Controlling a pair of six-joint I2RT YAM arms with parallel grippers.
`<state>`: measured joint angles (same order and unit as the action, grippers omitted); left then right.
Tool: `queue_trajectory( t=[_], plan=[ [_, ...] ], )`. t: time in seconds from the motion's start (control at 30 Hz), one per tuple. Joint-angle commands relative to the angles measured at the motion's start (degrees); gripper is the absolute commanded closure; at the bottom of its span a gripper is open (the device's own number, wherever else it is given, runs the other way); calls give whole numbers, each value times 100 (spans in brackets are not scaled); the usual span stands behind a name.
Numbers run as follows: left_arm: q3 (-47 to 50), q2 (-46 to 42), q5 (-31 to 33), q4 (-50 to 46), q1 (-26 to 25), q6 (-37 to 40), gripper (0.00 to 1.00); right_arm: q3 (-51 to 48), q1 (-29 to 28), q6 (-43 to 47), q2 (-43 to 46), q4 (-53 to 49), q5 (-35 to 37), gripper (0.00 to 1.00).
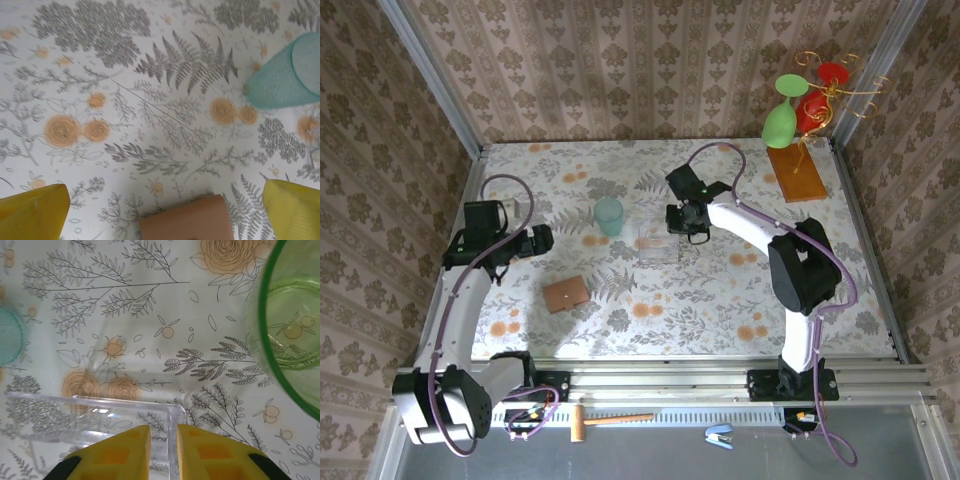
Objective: Take the credit cards out of the card holder
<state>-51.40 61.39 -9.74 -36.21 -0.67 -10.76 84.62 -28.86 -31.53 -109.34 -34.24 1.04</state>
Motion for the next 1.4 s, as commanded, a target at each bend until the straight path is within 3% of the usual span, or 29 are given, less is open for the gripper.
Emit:
queue_trajectory(
  t=[0.0, 0.27, 0.6, 0.8, 1.07, 1.37],
  plan=[
    [-16, 141, 152, -280, -276, -309, 0, 79, 12, -40, 493, -192, -82, 78],
    [700, 679, -138, 393, -721, -1125, 0, -352, -21, -118, 1089, -116, -163, 76],
    [1131, 1425, -293, 1152, -864, -893, 0, -784, -25, -139, 1389, -7, -199, 74],
    [1264, 1728, -751, 1520, -887, -941, 0, -888, -25, -149, 1440, 29, -236, 73],
    [1185, 1721, -718, 950, -1181, -1058, 0, -964, -24, -119, 1561, -21, -199, 72],
    [1223, 1101, -106, 201, -2049, -1650, 0, -1040, -23, -119, 1622, 14, -283, 72]
  ],
)
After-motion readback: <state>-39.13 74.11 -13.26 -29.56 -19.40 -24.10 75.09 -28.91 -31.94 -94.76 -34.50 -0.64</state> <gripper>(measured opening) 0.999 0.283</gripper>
